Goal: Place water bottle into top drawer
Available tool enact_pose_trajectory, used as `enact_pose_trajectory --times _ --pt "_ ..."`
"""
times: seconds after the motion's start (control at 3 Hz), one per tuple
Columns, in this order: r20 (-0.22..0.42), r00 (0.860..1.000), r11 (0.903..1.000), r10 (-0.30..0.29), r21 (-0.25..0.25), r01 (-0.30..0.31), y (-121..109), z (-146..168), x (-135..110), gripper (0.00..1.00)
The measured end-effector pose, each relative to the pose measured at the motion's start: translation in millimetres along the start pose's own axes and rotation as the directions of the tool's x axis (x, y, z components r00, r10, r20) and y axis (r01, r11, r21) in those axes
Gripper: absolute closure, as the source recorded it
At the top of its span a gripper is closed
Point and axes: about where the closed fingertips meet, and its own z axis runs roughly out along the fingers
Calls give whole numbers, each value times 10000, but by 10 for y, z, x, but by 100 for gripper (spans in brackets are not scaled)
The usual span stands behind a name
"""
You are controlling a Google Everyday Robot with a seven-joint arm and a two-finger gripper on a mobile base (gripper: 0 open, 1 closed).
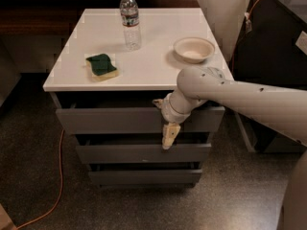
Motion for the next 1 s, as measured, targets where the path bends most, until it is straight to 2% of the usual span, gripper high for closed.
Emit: enact_pose_trajectory --times 0.33,1.0 --pt "-220 9997 9999 147 16 -147 -140 85 57 7" --pt "-205 9995 9997 234 -114 -236 -137 129 61 51"
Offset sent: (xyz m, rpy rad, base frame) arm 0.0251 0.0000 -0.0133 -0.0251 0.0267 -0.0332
